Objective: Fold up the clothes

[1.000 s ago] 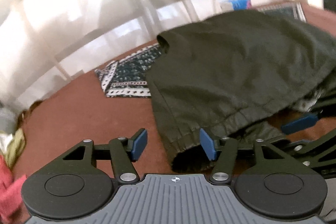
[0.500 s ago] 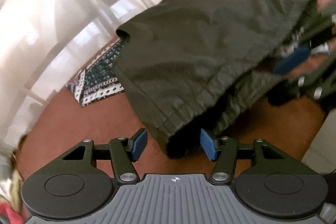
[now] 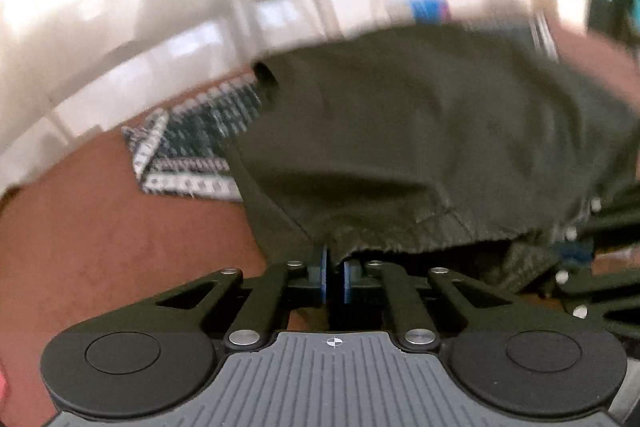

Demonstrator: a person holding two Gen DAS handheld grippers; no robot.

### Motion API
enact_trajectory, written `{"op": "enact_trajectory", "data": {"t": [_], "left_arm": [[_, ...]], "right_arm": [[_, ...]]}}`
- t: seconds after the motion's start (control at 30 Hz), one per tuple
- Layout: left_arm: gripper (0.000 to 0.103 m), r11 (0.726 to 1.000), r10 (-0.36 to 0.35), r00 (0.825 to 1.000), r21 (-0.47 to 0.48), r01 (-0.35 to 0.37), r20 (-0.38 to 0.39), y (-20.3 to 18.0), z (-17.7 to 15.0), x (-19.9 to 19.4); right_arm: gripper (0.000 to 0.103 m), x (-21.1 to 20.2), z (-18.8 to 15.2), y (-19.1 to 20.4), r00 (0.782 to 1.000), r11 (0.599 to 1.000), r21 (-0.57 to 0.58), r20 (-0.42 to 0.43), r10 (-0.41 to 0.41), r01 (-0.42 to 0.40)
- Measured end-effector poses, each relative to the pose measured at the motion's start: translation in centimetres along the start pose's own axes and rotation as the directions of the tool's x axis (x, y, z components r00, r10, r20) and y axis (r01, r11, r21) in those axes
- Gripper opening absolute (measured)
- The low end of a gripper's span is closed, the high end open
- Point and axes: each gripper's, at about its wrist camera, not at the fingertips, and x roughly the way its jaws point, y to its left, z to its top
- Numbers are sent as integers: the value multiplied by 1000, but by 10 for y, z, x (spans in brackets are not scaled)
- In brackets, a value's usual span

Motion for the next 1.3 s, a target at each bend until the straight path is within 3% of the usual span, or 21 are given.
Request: {"op": "enact_trajectory", "data": {"t": [0.1, 0.17, 0.23, 0.33, 0.4, 0.5, 0.57, 0.6, 0.63, 0.7, 0.77, 0.83, 0.9, 0.97, 1.07, 1.17, 1.23, 1.3], "left_arm": [[3, 987, -38, 996, -154, 49, 75, 12, 25, -24], [3, 972, -73, 990, -212, 98, 123, 15, 40, -37], [2, 965, -98, 986, -231, 128, 138, 11, 45, -43], [2, 968, -126, 986, -204, 147, 114, -2, 39, -43], [2, 976, -135, 990, -166, 141, 51, -15, 25, -32], [4, 991, -122, 987, -59, 116, -107, -36, -11, 0], [6, 994, -109, 980, -17, 108, -167, -44, -27, 5], [15, 995, -100, 977, 0, 102, -187, -47, -34, 5], [26, 994, -107, 974, 2, 109, -202, -47, -37, 4], [47, 992, -125, 963, 5, 129, -237, -45, -43, 4], [49, 989, -145, 959, -10, 147, -243, -37, -45, -1], [58, 981, -193, 952, -78, 179, -236, -23, -45, -10], [62, 964, -234, 948, -179, 197, -216, -8, -43, -22], [64, 946, -256, 948, -249, 206, -188, 10, -30, -22], [67, 937, -234, 964, -294, 189, -124, 30, -3, -9], [70, 925, -228, 971, -326, 194, -70, 45, 25, 12], [70, 883, -326, 943, -377, 279, -66, 57, 42, 23], [71, 847, -452, 889, -347, 403, -70, 57, 47, 19]], "right_arm": [[5, -28, 16, -10, 996, 988, -126, 47, -82, 87], [4, -55, 30, -17, 984, 952, -254, 96, -151, 171], [4, -85, 40, -19, 963, 882, -392, 162, -215, 262], [4, -116, 36, -16, 932, 712, -602, 247, -264, 361], [4, -113, 17, -17, 941, 633, -698, 206, -269, 334], [4, -78, -39, -18, 968, 576, -801, 18, -250, 164], [7, -56, -78, -13, 966, 504, -861, -73, -249, 65], [8, -52, -90, -9, 965, 483, -875, -88, -249, 45], [12, -51, -96, -6, 965, 496, -868, -102, -240, 32], [16, -57, -98, -9, 967, 578, -816, -130, -217, 20], [20, -64, -97, -17, 964, 660, -751, -164, -209, 15], [21, -74, -89, -34, 962, 770, -638, -190, -196, 31], [22, -85, -72, -57, 967, 888, -455, -188, -174, 71], [36, -97, -55, -83, 972, 962, -249, -170, -160, 115], [42, -112, -42, -116, 980, 986, -3, -116, -164, 165], [43, -123, -30, -143, 982, 965, 183, -52, -179, 186], [45, -128, -21, -157, 979, 942, 268, -28, -204, 204], [47, -133, -16, -173, 973, 922, 315, -15, -231, 224]]}}
